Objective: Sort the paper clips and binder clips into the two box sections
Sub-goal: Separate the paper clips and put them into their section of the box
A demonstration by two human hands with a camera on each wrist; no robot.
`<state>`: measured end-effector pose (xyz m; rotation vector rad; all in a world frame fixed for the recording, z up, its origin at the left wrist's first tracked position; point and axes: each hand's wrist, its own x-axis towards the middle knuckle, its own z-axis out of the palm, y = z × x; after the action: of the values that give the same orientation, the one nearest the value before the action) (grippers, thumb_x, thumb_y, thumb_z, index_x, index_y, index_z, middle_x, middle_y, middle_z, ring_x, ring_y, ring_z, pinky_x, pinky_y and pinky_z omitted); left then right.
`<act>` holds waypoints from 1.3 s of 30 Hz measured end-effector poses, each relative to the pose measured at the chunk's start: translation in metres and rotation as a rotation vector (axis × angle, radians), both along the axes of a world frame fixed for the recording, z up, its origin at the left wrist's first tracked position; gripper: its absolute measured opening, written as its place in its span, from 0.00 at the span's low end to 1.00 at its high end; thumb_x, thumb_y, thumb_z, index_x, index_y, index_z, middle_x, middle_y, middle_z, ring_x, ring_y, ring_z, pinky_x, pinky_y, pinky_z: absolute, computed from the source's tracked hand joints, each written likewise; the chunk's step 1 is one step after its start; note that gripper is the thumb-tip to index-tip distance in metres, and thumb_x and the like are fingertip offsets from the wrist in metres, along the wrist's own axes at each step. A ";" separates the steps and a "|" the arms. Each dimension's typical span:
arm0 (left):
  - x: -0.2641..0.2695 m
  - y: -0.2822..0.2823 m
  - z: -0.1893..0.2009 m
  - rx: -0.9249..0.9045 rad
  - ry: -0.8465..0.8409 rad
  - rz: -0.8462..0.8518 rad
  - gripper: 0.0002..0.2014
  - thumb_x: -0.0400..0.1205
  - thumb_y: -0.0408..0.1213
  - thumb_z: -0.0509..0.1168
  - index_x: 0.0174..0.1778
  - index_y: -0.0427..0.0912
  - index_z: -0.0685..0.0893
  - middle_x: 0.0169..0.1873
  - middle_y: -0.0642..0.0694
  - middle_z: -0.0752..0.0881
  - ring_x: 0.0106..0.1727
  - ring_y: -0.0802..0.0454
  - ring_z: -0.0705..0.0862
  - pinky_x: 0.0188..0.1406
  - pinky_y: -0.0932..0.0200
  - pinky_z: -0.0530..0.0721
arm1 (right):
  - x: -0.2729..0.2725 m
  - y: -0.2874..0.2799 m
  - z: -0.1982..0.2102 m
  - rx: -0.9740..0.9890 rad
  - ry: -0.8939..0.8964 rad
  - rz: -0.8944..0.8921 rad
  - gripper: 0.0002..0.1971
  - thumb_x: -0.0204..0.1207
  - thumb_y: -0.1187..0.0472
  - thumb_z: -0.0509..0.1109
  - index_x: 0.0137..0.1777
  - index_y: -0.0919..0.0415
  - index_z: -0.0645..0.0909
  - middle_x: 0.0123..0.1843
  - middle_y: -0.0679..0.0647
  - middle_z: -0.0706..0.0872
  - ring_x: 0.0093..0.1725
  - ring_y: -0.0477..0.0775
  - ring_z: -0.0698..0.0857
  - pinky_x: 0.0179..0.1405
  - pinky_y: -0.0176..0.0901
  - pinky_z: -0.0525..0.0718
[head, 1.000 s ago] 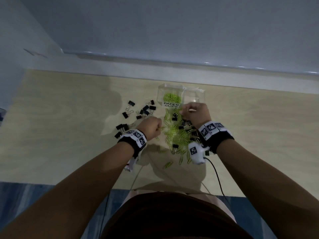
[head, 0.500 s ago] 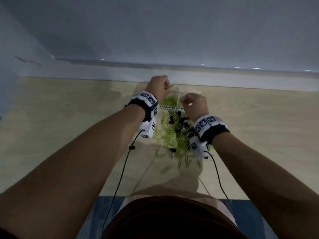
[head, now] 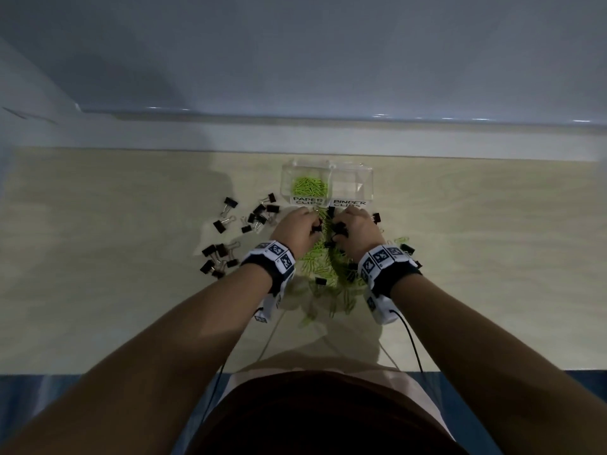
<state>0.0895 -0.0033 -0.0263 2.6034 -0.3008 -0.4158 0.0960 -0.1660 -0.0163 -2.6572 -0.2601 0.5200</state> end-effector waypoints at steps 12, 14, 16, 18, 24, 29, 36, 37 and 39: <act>-0.012 0.007 -0.001 -0.078 -0.017 0.086 0.07 0.74 0.31 0.66 0.46 0.42 0.78 0.43 0.48 0.79 0.45 0.49 0.78 0.44 0.55 0.80 | -0.014 -0.020 0.006 0.162 0.012 -0.171 0.09 0.65 0.71 0.75 0.40 0.58 0.82 0.42 0.50 0.82 0.39 0.48 0.81 0.40 0.37 0.83; -0.016 0.020 0.001 -0.106 -0.022 0.140 0.06 0.75 0.32 0.66 0.46 0.42 0.77 0.44 0.48 0.79 0.44 0.50 0.79 0.44 0.56 0.81 | -0.017 -0.033 0.010 0.221 -0.028 -0.270 0.07 0.67 0.70 0.74 0.40 0.59 0.81 0.42 0.51 0.83 0.40 0.48 0.82 0.40 0.35 0.83; -0.019 0.038 0.002 -0.133 -0.055 0.206 0.06 0.74 0.31 0.65 0.44 0.41 0.76 0.44 0.45 0.79 0.43 0.48 0.79 0.43 0.52 0.82 | -0.021 -0.051 0.009 0.224 -0.130 -0.321 0.05 0.68 0.70 0.73 0.41 0.61 0.81 0.42 0.53 0.84 0.40 0.52 0.83 0.43 0.42 0.86; -0.019 0.053 0.002 -0.130 -0.092 0.259 0.07 0.74 0.31 0.64 0.46 0.40 0.77 0.45 0.43 0.80 0.45 0.46 0.80 0.44 0.51 0.81 | -0.024 -0.065 0.006 0.162 -0.190 -0.316 0.04 0.69 0.67 0.73 0.43 0.61 0.82 0.43 0.55 0.84 0.43 0.55 0.83 0.46 0.51 0.86; -0.009 0.044 0.005 -0.022 -0.166 0.141 0.06 0.76 0.36 0.64 0.48 0.40 0.80 0.51 0.44 0.81 0.55 0.43 0.77 0.55 0.48 0.78 | -0.026 -0.048 0.006 -0.051 -0.282 -0.072 0.07 0.70 0.59 0.72 0.48 0.55 0.85 0.49 0.52 0.81 0.51 0.57 0.78 0.55 0.58 0.77; 0.000 -0.005 -0.005 0.041 -0.046 0.171 0.14 0.77 0.48 0.67 0.51 0.42 0.81 0.54 0.44 0.81 0.57 0.43 0.78 0.59 0.46 0.79 | -0.026 -0.015 0.006 -0.248 -0.090 0.066 0.14 0.72 0.49 0.68 0.55 0.52 0.81 0.56 0.52 0.77 0.60 0.58 0.72 0.64 0.62 0.68; 0.008 -0.026 -0.008 0.020 0.002 0.362 0.12 0.77 0.44 0.69 0.48 0.39 0.81 0.54 0.41 0.81 0.57 0.40 0.77 0.57 0.45 0.80 | -0.027 -0.011 0.002 -0.237 -0.029 0.048 0.16 0.72 0.54 0.68 0.60 0.55 0.80 0.59 0.56 0.75 0.64 0.62 0.71 0.67 0.68 0.67; 0.007 -0.025 -0.007 -0.003 -0.012 0.352 0.11 0.77 0.42 0.69 0.48 0.39 0.81 0.53 0.41 0.81 0.56 0.41 0.77 0.56 0.47 0.79 | -0.028 -0.012 0.002 -0.207 -0.041 0.048 0.16 0.71 0.53 0.69 0.59 0.55 0.80 0.59 0.55 0.75 0.63 0.61 0.71 0.67 0.66 0.67; 0.004 -0.020 -0.005 -0.027 -0.054 0.276 0.09 0.77 0.38 0.68 0.49 0.39 0.79 0.51 0.42 0.81 0.55 0.43 0.77 0.55 0.51 0.78 | -0.031 -0.017 0.000 -0.100 -0.086 0.006 0.15 0.70 0.48 0.70 0.53 0.54 0.81 0.55 0.52 0.77 0.59 0.56 0.74 0.64 0.61 0.69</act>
<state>0.0939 -0.0229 -0.0314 2.5833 0.0369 -0.2429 0.0654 -0.1833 -0.0161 -2.7806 -0.2745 0.4320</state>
